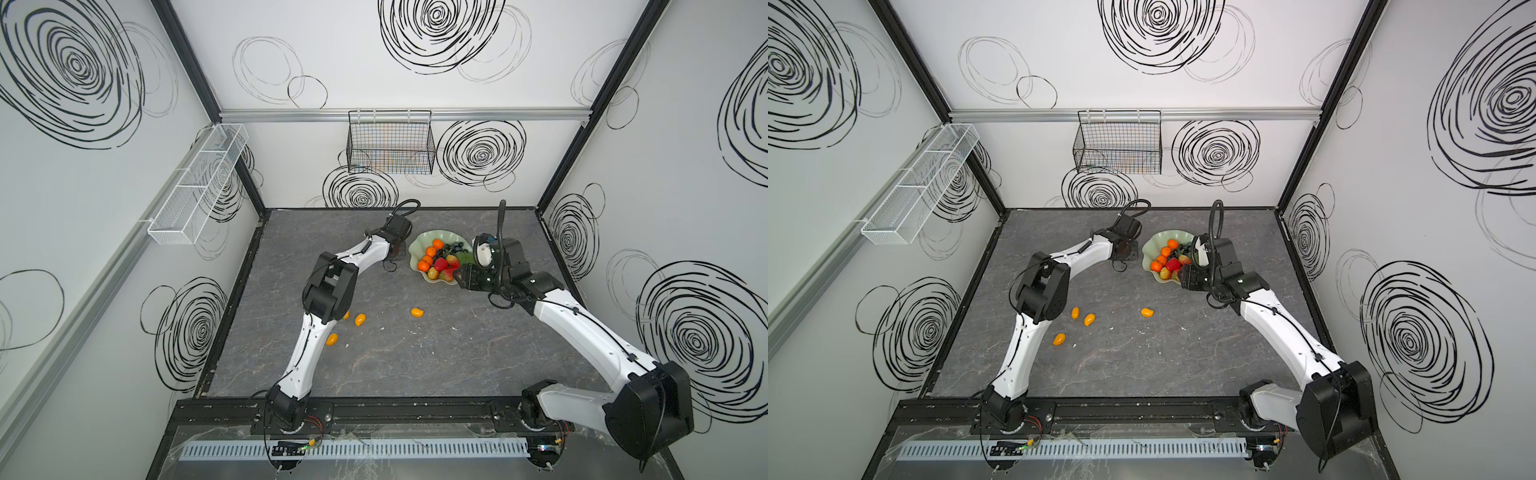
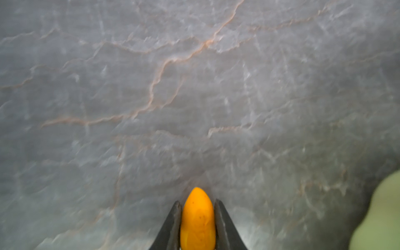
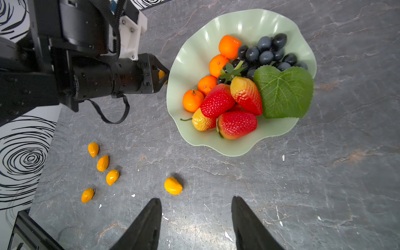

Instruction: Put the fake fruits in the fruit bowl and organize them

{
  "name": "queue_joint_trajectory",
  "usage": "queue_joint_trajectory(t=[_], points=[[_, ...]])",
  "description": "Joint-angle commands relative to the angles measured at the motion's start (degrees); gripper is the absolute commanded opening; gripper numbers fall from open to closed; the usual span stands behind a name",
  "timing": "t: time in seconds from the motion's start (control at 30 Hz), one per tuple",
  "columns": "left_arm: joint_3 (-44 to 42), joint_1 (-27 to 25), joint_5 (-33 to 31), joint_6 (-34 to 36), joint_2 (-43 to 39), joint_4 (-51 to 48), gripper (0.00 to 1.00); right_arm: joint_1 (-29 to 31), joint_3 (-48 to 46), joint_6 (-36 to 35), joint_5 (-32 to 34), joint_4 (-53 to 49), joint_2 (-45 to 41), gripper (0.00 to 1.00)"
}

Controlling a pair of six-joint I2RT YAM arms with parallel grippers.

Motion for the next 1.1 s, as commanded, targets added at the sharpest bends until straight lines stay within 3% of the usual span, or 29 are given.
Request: queue_joint_trajectory(t=[0.0, 0.17, 0.37, 0.67, 1.07], points=[[-5.9, 0.1, -1.4, -0.7, -8.5, 4.3, 0.27, -0.2, -0.4, 1.3, 0.5, 1.9, -0.8, 0.57], [-16.5, -1.3, -0.3, -0.5, -17.4, 8.7, 0.27, -1.3, -2.0, 2.9, 0.3, 3.8, -1.5, 0.57], [-22.5, -3.7, 2.3, 0.5, -24.4, 10.6, 0.28, -4.4, -3.0, 3.8, -3.4, 5.6, -1.7, 0.58], [-18.6, -8.3, 5.3, 3.9, -24.1, 9.9, 0.28, -10.6, -4.6, 5.8, -12.0, 9.4, -0.8, 0.58], [-3.4, -9.3, 7.9, 5.4, -11.1, 6.0, 0.27, -12.4, -4.4, 4.6, -10.6, 8.2, -0.9, 0.58]])
